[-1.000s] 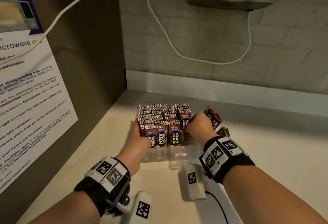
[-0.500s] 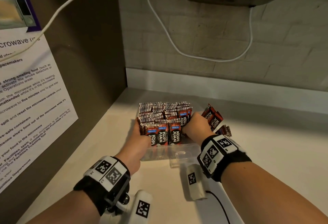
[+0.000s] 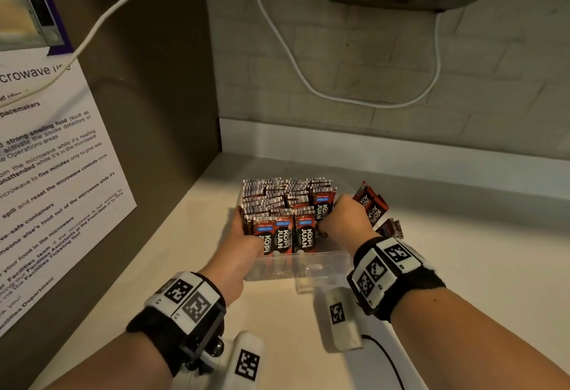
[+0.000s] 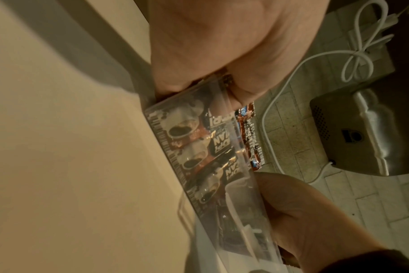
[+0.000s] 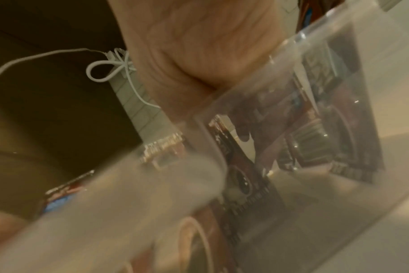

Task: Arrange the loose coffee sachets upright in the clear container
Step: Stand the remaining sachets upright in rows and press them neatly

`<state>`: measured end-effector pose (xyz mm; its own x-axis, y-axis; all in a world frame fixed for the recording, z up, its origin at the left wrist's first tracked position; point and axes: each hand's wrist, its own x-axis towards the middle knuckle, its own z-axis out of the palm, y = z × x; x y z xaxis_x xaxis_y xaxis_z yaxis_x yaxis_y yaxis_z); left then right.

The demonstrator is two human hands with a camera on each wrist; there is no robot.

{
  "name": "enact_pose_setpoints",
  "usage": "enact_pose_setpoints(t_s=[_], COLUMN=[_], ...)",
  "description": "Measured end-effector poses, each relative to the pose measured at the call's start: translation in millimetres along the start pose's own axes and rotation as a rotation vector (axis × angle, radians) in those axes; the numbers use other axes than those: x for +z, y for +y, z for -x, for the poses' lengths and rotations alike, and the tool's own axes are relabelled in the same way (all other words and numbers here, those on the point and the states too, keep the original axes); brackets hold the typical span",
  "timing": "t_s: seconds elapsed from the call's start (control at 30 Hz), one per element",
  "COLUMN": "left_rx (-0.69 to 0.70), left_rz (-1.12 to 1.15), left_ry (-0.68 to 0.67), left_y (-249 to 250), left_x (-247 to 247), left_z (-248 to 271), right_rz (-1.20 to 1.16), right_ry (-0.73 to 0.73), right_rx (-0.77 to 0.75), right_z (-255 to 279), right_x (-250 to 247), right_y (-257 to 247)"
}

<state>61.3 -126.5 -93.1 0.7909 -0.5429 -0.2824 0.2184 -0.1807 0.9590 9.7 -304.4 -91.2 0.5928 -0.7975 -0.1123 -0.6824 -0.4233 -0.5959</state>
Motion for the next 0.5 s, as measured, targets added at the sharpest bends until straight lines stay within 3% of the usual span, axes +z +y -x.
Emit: enact_pose_setpoints(t_s=[0.17,0.27,0.33,0.4,0.5], left_rx=[0.067,0.354,0.563,0.677,0.609], left_rz=[0.069,-0.084,-0.256,-0.312,-0.475], left_ry=[0.109,0.295,0.352,0.229,-0.107], left_y=[19.3,34.6,43.8,48.3,44.2], left_x=[-6.8,-6.6,2.5,18.6,49.7], left_z=[11.1,14.7,17.3,20.1,22.1], right_rz=[-0.021,0.032,0.130,0.209,0.251], right_ry=[0.176,0.323,0.293,0.156,-0.042], right_rx=[-0.106,-0.200,-0.192,-0.180,-0.237], right_z=[16.3,18.8,14.1,9.1,3.2], right_x=[-36.1,-69.7,-84.2,-90.1,-85.1], right_y=[-7.3,-6.5,-0.8,6.8,18.9])
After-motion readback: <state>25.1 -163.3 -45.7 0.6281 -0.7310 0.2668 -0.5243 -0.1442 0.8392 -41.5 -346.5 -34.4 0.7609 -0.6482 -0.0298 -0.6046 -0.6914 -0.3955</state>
